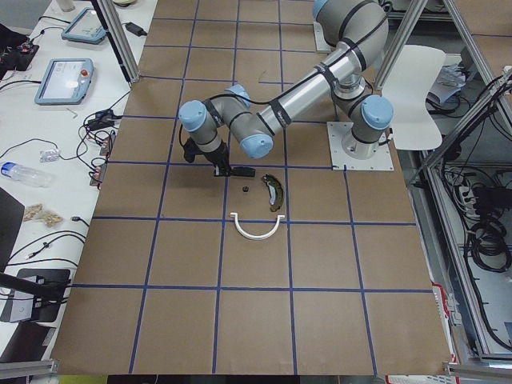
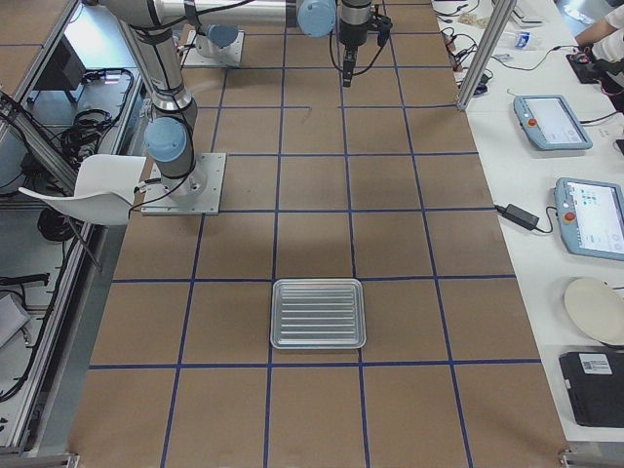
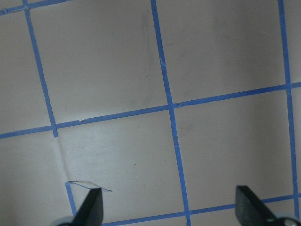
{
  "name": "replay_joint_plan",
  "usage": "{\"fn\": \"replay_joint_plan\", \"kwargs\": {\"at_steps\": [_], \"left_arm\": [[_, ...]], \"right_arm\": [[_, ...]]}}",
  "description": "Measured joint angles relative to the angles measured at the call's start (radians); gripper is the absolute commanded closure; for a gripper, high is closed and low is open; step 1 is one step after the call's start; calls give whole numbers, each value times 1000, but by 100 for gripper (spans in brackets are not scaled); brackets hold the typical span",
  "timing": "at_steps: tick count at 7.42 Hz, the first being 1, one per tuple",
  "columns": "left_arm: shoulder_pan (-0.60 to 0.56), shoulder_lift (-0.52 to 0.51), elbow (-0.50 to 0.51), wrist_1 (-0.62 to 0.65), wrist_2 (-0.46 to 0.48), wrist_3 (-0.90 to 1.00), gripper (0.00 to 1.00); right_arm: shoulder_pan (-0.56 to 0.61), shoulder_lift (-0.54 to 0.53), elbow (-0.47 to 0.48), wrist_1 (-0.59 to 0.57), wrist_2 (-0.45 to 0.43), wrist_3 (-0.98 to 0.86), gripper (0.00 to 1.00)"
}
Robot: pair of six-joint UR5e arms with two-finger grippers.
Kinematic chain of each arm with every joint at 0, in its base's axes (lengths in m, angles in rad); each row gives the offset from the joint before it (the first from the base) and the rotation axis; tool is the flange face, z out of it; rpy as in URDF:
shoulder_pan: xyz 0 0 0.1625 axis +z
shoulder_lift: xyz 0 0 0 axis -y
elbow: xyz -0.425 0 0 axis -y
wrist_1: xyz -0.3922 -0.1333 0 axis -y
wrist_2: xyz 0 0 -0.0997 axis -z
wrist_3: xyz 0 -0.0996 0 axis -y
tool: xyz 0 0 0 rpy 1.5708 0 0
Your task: Place bearing gear from tray to pile
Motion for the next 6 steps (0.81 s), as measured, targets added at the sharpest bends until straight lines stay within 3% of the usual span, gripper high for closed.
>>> {"fn": "replay_joint_plan", "kwargs": {"at_steps": [2,6], "left_arm": [[49,-6,-65,106,0,56,100],[63,-13,-118,136,2,86,100]], "right_arm": [[0,0,-2,0,0,0,0],[0,3,-7,0,0,-1,0]]}}
